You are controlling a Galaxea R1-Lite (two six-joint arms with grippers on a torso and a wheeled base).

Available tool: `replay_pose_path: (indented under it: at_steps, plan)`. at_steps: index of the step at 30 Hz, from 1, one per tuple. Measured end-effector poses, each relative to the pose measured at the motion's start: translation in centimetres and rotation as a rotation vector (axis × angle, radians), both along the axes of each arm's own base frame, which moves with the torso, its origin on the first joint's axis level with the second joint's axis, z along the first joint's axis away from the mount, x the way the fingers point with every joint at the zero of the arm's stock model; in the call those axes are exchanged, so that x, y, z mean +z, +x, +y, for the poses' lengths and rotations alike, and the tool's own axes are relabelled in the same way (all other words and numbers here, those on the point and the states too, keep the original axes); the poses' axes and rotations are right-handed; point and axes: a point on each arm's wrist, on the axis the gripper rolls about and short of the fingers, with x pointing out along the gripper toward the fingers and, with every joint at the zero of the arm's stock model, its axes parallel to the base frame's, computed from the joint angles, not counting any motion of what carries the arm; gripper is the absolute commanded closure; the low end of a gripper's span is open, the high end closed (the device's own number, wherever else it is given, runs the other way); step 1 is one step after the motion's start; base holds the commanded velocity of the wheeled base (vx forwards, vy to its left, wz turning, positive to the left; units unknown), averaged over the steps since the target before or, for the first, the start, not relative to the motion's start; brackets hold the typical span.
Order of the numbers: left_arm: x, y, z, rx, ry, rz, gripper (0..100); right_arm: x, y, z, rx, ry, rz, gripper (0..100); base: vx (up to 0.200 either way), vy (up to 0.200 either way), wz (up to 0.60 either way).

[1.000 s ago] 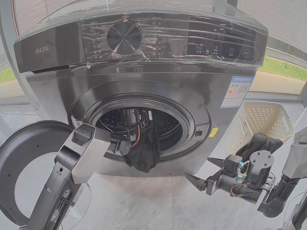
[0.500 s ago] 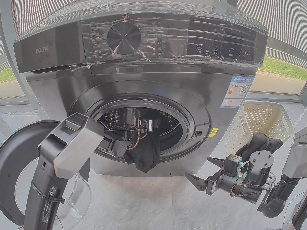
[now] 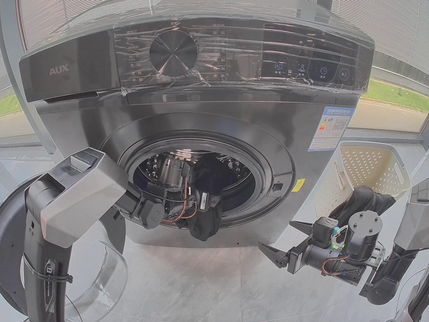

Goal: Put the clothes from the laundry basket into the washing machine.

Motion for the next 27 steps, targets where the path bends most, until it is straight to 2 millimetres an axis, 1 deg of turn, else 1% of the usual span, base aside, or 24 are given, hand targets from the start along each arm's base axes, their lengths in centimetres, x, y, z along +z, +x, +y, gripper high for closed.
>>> replay_pose_path:
  at_steps: [11, 12, 19, 23, 27]
  plan:
    - [-2.3, 0.3, 0.1, -0.004, 0.032, 0.025, 0, 0.0, 0.0, -0.1, -0.001, -0.001, 0.001, 0, 0.000, 0.000, 0.00]
    - [-2.4, 0.3, 0.1, -0.004, 0.034, 0.024, 100, 0.0, 0.0, -0.1, 0.000, -0.001, 0.001, 0, 0.000, 0.000, 0.00]
    - [-3.2, 0.6, 0.2, 0.004, 0.027, 0.011, 100, 0.0, 0.0, -0.1, 0.001, -0.001, 0.002, 0, 0.000, 0.000, 0.00]
    - [-3.2, 0.9, 0.2, 0.011, 0.014, -0.009, 100, 0.0, 0.0, 0.0, 0.001, 0.000, 0.002, 0, 0.000, 0.000, 0.00]
    - [-2.0, 2.0, -0.3, 0.036, -0.036, -0.113, 100, -0.1, 0.0, 0.0, 0.001, -0.002, 0.004, 0, 0.000, 0.000, 0.00]
